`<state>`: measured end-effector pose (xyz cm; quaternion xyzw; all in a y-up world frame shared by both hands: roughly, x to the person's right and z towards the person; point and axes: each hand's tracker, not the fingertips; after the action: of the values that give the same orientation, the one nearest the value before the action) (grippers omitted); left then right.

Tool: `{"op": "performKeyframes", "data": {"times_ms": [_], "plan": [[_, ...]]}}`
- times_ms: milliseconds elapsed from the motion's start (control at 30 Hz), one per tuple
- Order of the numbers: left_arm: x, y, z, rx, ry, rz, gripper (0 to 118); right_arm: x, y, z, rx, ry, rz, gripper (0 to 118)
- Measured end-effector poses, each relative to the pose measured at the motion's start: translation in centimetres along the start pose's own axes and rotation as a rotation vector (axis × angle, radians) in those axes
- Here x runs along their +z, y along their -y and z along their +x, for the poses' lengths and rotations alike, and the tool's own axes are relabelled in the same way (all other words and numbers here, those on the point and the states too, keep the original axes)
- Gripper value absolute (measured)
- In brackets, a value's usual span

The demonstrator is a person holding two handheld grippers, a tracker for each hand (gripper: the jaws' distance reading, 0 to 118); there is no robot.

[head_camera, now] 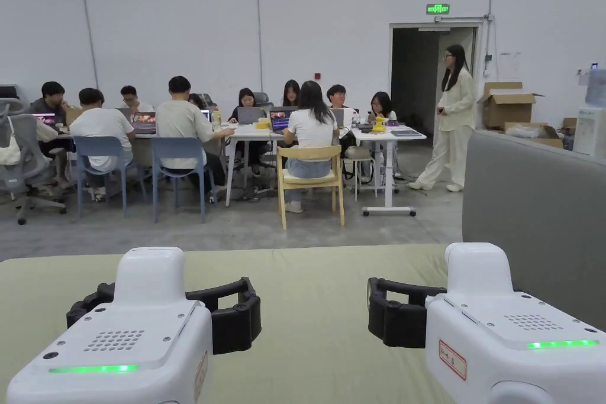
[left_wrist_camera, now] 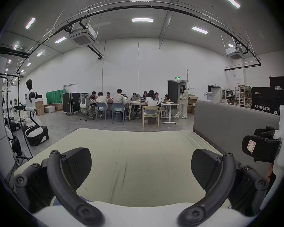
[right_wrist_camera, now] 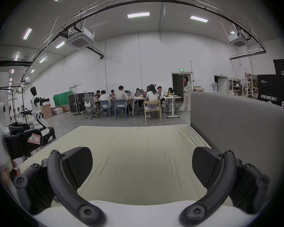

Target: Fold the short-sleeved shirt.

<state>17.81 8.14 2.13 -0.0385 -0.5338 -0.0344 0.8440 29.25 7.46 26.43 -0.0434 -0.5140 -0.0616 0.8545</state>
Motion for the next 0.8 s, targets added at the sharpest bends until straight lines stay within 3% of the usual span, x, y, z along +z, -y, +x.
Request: {"op": "performKeyframes", "data": {"times_ms": [600, 800], "plan": [[-0.06, 0.2, -0.18, 0.009, 0.0, -0.003, 118, 0.33, 0.07, -0.07, -0.047, -0.037, 0.012, 118], [-0.12, 0.2, -0.24, 0.02, 0.011, -0.011, 118, 0.1, 0.33, -0.36, -0.021, -0.013, 0.008, 118]]}}
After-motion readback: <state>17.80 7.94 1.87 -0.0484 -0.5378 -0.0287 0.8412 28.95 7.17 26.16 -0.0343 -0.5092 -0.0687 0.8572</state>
